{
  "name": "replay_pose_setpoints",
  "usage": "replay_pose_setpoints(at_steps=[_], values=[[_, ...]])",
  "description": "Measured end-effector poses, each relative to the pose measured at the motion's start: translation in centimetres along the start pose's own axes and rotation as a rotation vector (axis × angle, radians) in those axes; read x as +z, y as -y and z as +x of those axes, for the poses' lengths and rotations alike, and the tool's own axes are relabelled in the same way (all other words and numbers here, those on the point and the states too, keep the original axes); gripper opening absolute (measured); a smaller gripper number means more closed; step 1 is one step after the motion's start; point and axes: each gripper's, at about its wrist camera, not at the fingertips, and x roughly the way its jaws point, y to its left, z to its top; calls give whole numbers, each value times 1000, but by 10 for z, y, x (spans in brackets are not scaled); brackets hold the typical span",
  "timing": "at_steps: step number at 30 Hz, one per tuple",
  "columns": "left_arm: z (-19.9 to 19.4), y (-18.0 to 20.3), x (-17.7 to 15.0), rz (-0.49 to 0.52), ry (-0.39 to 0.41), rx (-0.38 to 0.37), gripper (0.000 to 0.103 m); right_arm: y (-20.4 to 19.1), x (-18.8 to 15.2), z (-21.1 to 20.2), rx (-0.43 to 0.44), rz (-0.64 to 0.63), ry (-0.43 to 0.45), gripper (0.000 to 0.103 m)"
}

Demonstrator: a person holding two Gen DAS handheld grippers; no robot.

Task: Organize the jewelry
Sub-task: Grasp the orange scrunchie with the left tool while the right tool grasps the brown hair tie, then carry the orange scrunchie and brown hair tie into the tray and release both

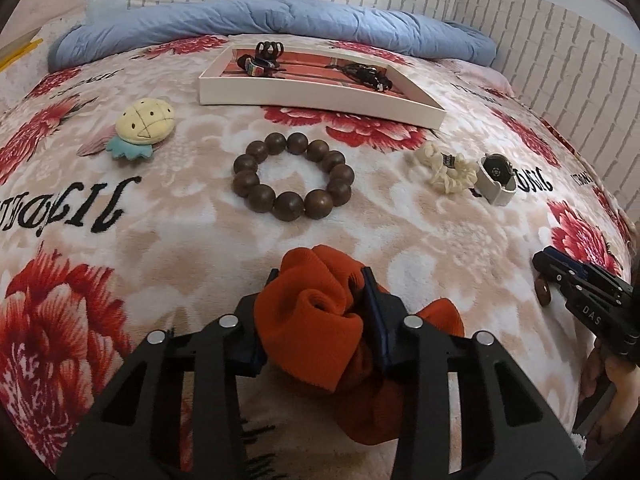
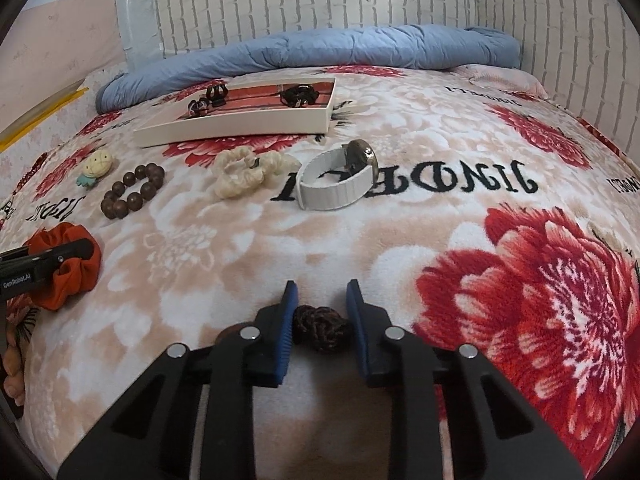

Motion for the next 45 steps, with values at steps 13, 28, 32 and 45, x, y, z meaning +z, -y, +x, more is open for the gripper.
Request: replay_pose_setpoints(at_steps=[13,28,32,45], values=[[-1,-1,0,-9,2,-21,24,0,0,-3,7,0,11,24],[-11,-2,12,-9,22,15,21,-8,21,-16,35,-20,61,23],[-15,-7,23,-10,44,33,21,-13,40,-20,40,-37,101,23],[-28,-6,104,45,189,117,21,-32,126,-13,38,-105,236,23]])
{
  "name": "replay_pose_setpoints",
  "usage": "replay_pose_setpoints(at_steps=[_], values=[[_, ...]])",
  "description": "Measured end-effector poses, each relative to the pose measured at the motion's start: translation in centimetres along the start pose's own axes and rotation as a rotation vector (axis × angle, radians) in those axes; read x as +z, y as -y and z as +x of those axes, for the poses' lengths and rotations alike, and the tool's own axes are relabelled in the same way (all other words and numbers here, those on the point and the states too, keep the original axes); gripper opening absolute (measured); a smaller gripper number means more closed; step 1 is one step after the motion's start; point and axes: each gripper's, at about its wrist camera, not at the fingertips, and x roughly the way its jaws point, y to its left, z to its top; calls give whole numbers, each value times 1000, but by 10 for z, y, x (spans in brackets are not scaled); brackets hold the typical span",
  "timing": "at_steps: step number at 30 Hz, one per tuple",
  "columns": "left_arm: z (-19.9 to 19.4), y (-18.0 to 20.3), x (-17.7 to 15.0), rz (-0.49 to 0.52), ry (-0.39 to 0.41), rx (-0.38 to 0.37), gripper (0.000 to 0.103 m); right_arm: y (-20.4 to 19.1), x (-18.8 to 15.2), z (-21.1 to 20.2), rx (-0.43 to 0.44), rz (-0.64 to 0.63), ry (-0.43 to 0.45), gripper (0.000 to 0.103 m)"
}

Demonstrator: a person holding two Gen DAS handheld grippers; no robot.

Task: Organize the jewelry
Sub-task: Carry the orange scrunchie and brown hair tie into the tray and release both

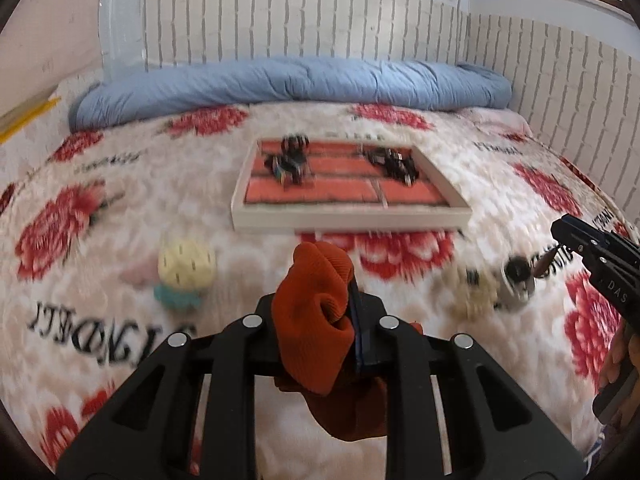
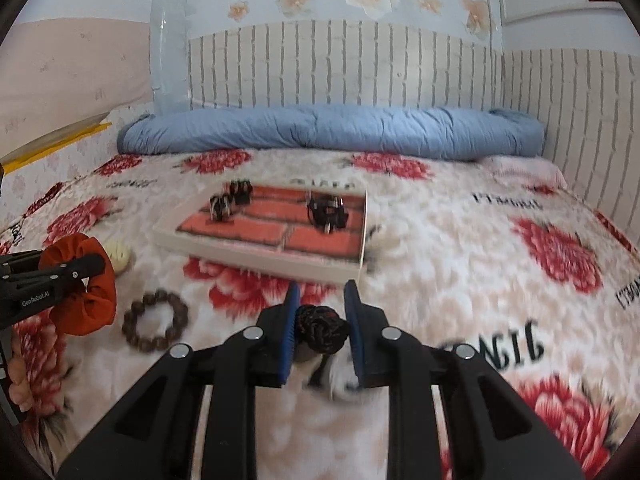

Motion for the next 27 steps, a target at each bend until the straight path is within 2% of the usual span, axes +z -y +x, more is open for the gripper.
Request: replay_pose_setpoints(at_steps=[10,14,20,27], values=[[34,-2,81,-14,92,47,21,-9,67,48,8,32,71,23],[52,-5,108,-23,126,92,21,-10,87,70,1,58,91,23],[87,-7,141,-5,129,141,21,-16,107,108,-4,77,97,23],[133,-8,157,1,92,130,21,-16,120,151,-31,92,88,23]])
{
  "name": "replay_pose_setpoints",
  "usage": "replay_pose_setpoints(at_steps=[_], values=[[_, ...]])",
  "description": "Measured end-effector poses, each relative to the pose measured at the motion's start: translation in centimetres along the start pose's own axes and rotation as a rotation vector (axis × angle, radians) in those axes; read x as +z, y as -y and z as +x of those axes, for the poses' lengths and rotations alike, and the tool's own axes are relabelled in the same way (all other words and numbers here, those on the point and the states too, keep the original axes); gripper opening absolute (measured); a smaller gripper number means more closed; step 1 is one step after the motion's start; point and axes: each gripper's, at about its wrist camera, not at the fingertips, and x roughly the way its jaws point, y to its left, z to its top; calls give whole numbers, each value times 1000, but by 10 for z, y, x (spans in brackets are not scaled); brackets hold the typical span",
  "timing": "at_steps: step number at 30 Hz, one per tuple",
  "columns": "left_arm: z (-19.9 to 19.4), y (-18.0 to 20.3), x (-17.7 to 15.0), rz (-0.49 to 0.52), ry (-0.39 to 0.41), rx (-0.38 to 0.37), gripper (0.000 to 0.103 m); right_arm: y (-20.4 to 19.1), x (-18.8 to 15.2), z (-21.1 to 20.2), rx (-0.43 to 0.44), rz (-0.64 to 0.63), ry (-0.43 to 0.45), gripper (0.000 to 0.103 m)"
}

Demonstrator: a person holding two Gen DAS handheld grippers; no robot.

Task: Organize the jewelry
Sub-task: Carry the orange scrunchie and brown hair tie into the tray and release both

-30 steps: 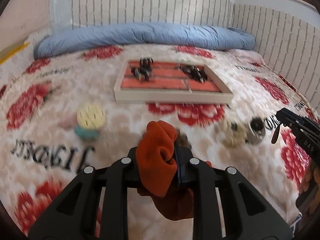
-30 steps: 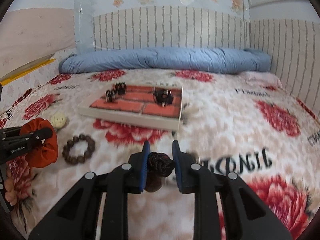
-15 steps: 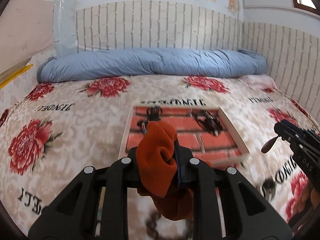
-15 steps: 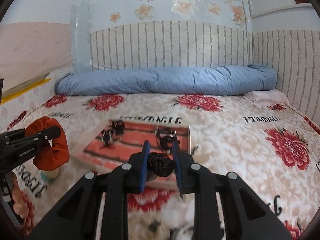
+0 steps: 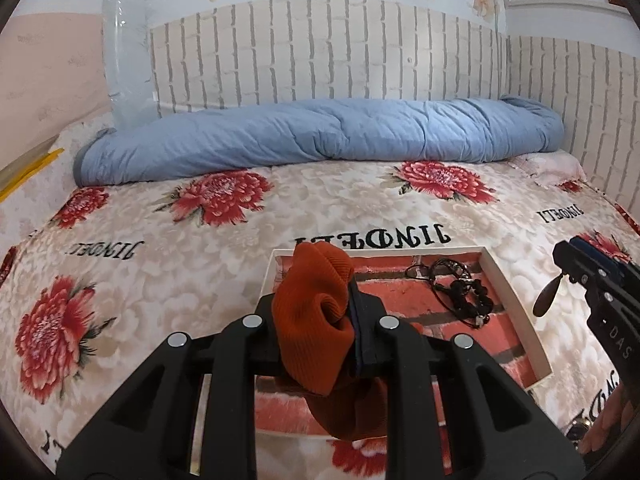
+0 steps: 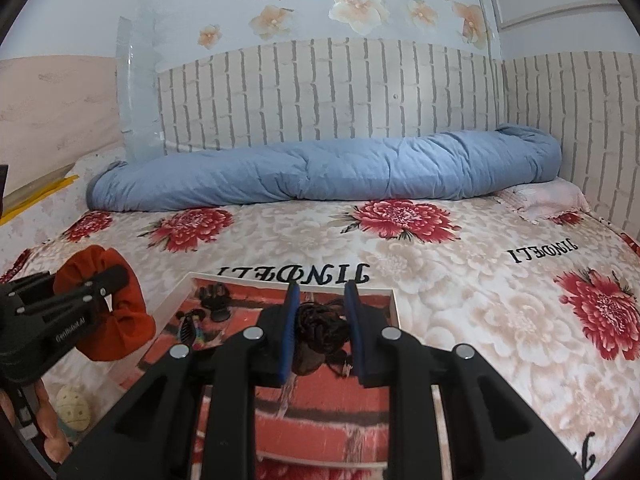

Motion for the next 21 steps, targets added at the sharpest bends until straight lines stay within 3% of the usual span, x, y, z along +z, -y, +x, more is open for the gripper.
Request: replay_pose_setpoints(at_steps=[12,21], values=[[86,9,-42,53,-157,-13,21,9,-37,66,-43,-9,-130,23],[104,-3,-55,19,-202,-15,23,21,-53,90,-49,25,-223,23]])
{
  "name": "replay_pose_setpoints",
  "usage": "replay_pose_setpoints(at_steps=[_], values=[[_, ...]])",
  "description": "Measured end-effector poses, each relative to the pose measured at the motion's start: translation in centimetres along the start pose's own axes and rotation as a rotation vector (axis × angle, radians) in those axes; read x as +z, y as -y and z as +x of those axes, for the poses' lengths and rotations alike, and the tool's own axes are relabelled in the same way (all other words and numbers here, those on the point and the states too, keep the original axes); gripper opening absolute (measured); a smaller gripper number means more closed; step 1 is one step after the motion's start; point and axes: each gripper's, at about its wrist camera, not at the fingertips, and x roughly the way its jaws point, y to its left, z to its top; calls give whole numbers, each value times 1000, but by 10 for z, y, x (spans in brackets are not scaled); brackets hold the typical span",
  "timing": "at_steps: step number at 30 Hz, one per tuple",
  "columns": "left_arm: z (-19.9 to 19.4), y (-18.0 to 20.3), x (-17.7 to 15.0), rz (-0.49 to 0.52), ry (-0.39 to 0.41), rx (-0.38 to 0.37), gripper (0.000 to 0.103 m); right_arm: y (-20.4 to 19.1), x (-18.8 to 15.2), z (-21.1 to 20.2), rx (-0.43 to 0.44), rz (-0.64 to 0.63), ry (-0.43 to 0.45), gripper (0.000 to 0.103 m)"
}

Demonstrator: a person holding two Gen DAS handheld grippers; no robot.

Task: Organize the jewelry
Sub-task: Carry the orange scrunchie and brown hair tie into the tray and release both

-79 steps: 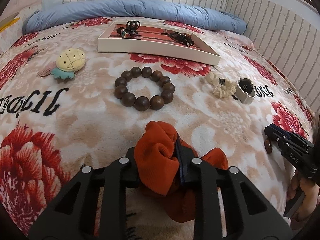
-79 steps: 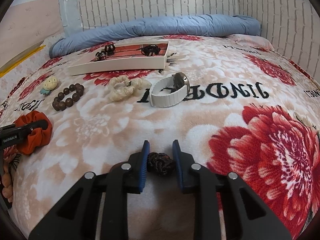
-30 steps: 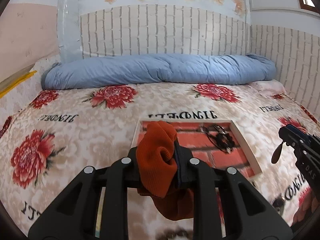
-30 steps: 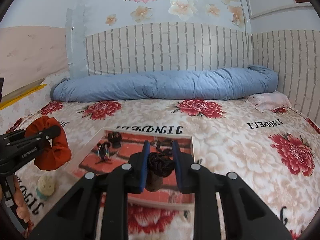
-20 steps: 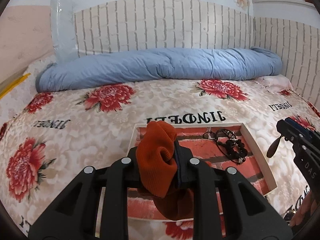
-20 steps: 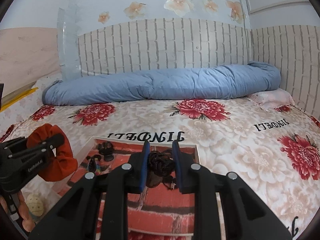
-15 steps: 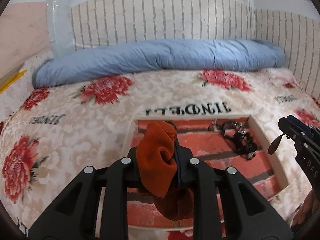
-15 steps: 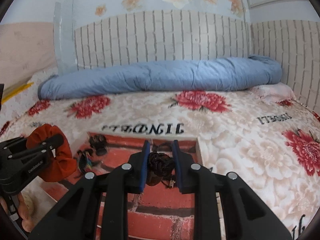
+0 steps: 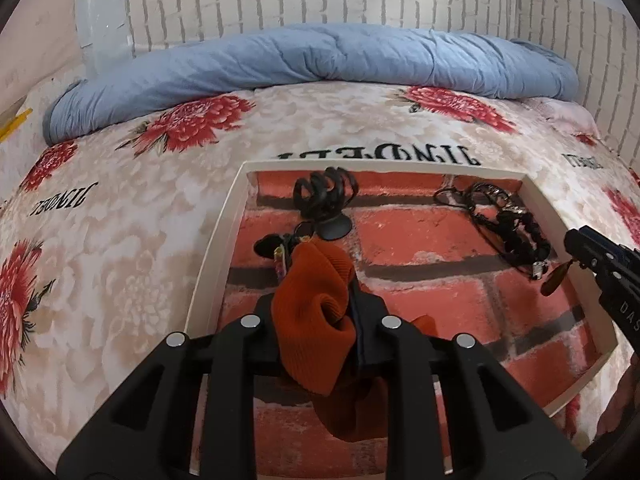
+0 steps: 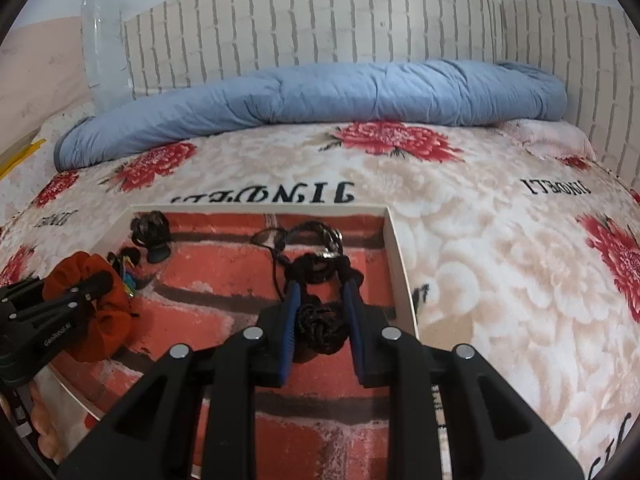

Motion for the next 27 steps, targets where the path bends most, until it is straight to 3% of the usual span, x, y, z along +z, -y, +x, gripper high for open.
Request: replay_pose_setpoints(at_steps=[23,27], values=[[7,-5,-2,-18,-17,11,34,12,-7,11,-38,33,-47,24],[7,-7,-3,-28,-18,16,41,19,-9,16,-30,61,-72,24]])
